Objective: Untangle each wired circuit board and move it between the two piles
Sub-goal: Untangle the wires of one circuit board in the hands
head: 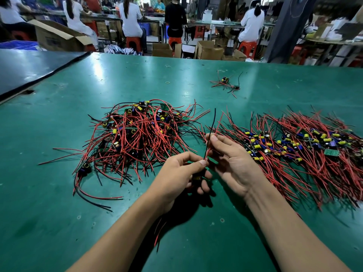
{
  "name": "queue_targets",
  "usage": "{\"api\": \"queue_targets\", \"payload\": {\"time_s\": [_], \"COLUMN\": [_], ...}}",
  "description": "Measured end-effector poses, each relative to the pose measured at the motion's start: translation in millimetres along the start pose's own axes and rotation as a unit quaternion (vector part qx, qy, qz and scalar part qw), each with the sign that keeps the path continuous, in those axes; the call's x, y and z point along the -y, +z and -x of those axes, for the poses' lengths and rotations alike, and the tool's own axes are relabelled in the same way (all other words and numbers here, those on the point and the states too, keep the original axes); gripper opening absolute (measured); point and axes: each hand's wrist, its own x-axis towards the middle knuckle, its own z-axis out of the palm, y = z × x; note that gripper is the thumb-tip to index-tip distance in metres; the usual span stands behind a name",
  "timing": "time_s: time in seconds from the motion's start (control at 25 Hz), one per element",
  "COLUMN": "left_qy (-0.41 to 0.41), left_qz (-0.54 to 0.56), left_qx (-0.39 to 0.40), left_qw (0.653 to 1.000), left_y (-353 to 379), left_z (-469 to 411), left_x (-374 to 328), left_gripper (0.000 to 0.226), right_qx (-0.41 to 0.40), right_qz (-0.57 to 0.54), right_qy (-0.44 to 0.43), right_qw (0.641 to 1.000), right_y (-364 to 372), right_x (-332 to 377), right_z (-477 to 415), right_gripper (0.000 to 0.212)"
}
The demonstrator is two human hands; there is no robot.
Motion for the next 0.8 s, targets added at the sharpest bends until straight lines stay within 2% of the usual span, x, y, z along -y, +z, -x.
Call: {"api": "queue_targets", "payload": {"time_s": [0.2,0.4,0.52,0.6,0.64,0.72,0.8], "left_qy": [-0.002,0.003,-0.008,-0.013,-0.013,-0.012,-0.008], "left_qz": [0.000,-0.002,-0.014,-0.025,-0.032,-0.047,-0.058], "left_qx": [0.002,0.013,0.027,0.039,0.048,0.064,0.066], "left_qw": [1.000,1.000,0.999,0.999,0.998,0.997,0.996], "left_y": [1,0,-4,-7,-9,-10,-7], "left_z": [1,2,2,1,2,4,5], "left_x": [0,1,0,-1,-2,-2,0], "left_gripper": [0.008,0.008,0.012,0.015,0.015,0.012,0.012], "right_qx": [0.038,0.128,0.140,0.112,0.087,0.012,-0.069], "right_qz": [0.082,0.193,0.222,0.292,0.348,0.428,0.454], "right_qy": [-0.027,0.027,0.019,-0.039,-0.087,-0.175,-0.207], "right_qw": [0.996,0.972,0.965,0.949,0.929,0.887,0.864], "right_y": [-7,-10,-11,-12,-13,-20,-28], "right_x": [-1,-8,-8,-5,-3,1,4], "right_z": [-1,5,5,4,3,-1,-7], "right_gripper": [0.014,0.040,0.039,0.035,0.032,0.030,0.032]}}
